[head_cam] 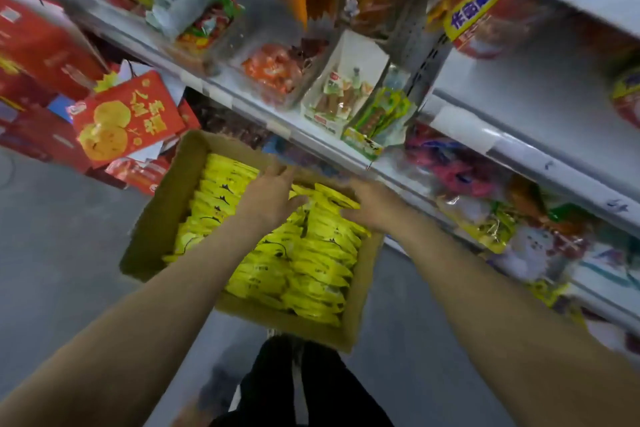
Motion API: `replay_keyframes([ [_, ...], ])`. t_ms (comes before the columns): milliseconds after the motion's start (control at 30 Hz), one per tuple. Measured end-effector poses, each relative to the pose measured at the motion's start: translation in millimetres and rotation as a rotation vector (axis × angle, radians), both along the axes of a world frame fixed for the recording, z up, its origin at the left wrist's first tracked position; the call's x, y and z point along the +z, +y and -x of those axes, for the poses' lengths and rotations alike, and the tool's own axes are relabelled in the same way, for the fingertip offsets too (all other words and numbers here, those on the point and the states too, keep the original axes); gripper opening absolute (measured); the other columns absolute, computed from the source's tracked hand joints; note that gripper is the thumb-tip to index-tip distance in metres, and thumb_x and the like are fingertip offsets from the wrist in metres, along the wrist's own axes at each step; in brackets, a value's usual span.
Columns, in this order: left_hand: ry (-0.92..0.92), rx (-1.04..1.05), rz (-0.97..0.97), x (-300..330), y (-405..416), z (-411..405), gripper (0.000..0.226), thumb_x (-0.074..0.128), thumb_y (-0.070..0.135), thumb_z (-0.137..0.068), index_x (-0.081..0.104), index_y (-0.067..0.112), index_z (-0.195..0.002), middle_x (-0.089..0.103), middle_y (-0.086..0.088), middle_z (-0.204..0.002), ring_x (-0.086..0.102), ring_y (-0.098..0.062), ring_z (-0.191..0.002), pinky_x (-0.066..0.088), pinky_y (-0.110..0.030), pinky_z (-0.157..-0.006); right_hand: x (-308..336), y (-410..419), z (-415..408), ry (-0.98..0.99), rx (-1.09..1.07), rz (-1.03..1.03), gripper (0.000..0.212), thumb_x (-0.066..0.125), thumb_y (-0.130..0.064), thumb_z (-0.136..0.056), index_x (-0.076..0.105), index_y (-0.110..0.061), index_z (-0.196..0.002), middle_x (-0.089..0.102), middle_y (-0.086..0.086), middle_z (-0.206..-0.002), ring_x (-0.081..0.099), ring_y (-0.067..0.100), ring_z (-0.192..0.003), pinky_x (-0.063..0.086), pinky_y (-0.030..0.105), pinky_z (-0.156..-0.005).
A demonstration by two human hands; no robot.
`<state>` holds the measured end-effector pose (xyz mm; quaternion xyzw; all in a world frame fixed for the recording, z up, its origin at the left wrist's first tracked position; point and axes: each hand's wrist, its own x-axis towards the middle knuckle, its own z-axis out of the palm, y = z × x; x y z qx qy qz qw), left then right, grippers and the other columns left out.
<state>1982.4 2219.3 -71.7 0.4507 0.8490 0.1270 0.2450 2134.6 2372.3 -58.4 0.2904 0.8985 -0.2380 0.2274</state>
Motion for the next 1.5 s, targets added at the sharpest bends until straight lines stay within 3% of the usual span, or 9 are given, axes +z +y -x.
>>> replay_keyframes([
  [267,-0.243,0.089,0.073,-98,-4,-22,0.06,0.067,0.039,-0.086,0.046,0.021,-0.139,0.048,-0.017,-0.132,0.044,-0.037,-0.124,0.042,-0.043,-0.096,-113,-16,-25,-0.099,-0.115,0.008,0.067,0.072,-0.04,-0.084,0.045,-0.015,-0.139,0.049,0.012,-0.141,0.046,0.031,-0.131,0.043,0.039,-0.102],
  [433,-0.266,0.109,0.015,-117,9,-22,0.064,0.072,0.038,-0.082,0.047,0.022,-0.138,0.048,-0.013,-0.133,0.048,-0.033,-0.121,0.042,-0.039,-0.095,-140,-17,-22,-0.079,-0.108,-0.132,0.047,0.066,-0.039,-0.088,0.054,-0.018,-0.128,0.061,0.009,-0.126,0.059,0.032,-0.115,0.051,0.039,-0.084],
  [567,-0.261,0.09,-0.046,-119,15,-18,0.062,0.074,0.035,-0.081,0.049,0.022,-0.136,0.05,-0.011,-0.132,0.047,-0.032,-0.12,0.042,-0.038,-0.095,-138,-14,-17,-0.014,-0.178,-0.159,0.021,0.055,-0.026,-0.095,0.067,-0.018,-0.11,0.069,0.011,-0.111,0.064,0.034,-0.103,0.052,0.038,-0.077],
  [833,-0.196,0.002,-0.139,-117,41,-20,0.053,0.071,0.01,-0.081,0.056,0.019,-0.131,0.054,-0.008,-0.13,0.045,-0.031,-0.121,0.039,-0.039,-0.102,-103,3,-45,0.125,-0.483,0.163,0.022,0.05,-0.032,-0.1,0.06,-0.014,-0.108,0.068,0.015,-0.104,0.062,0.036,-0.097,0.05,0.041,-0.079],
  [933,-0.181,-0.063,-0.125,-122,46,-25,0.056,0.073,0.014,-0.08,0.054,0.019,-0.133,0.054,-0.007,-0.131,0.047,-0.03,-0.121,0.039,-0.038,-0.102,-91,13,-64,0.316,-0.676,0.308,0.008,0.053,-0.022,-0.099,0.061,-0.021,-0.097,0.064,0.004,-0.089,0.057,0.018,-0.082,0.043,0.028,-0.07],
  [1133,-0.052,-0.142,-0.007,-143,56,-40,0.072,0.076,0.038,-0.076,0.046,0.025,-0.14,0.054,-0.001,-0.134,0.036,-0.031,-0.128,0.034,-0.039,-0.105,-96,31,-86,0.421,-0.853,0.353,0.018,0.053,-0.028,-0.099,0.066,-0.016,-0.102,0.067,0.014,-0.098,0.058,0.018,-0.086,0.048,0.046,-0.088],
  [1233,0.023,-0.134,0.119,-152,60,-52,0.061,0.073,0.046,-0.076,0.053,0.032,-0.133,0.058,0.004,-0.127,0.039,-0.028,-0.123,0.036,-0.04,-0.094,-97,31,-86,0.431,-0.879,0.367,0.016,0.053,-0.031,-0.1,0.066,-0.023,-0.103,0.07,0.006,-0.099,0.062,0.018,-0.09,0.051,0.044,-0.089],
  [1367,0.042,-0.012,0.083,-165,55,-61,0.027,0.071,0.036,-0.08,0.071,0.032,-0.107,0.065,0.003,-0.112,0.043,-0.027,-0.114,0.035,-0.038,-0.089,-98,26,-89,0.452,-0.896,0.378,0.016,0.055,-0.034,-0.098,0.067,-0.024,-0.103,0.072,0.0,-0.096,0.067,0.015,-0.088,0.054,0.041,-0.084],
  [1500,0.043,-0.107,0.107,-171,50,-58,0.06,0.075,0.042,-0.075,0.055,0.036,-0.131,0.05,0.0,-0.137,0.034,-0.028,-0.13,0.031,-0.042,-0.102,-97,21,-92,0.492,-0.941,0.357,0.012,0.056,-0.031,-0.099,0.066,-0.026,-0.098,0.071,0.0,-0.093,0.066,0.015,-0.085,0.054,0.04,-0.083],
])
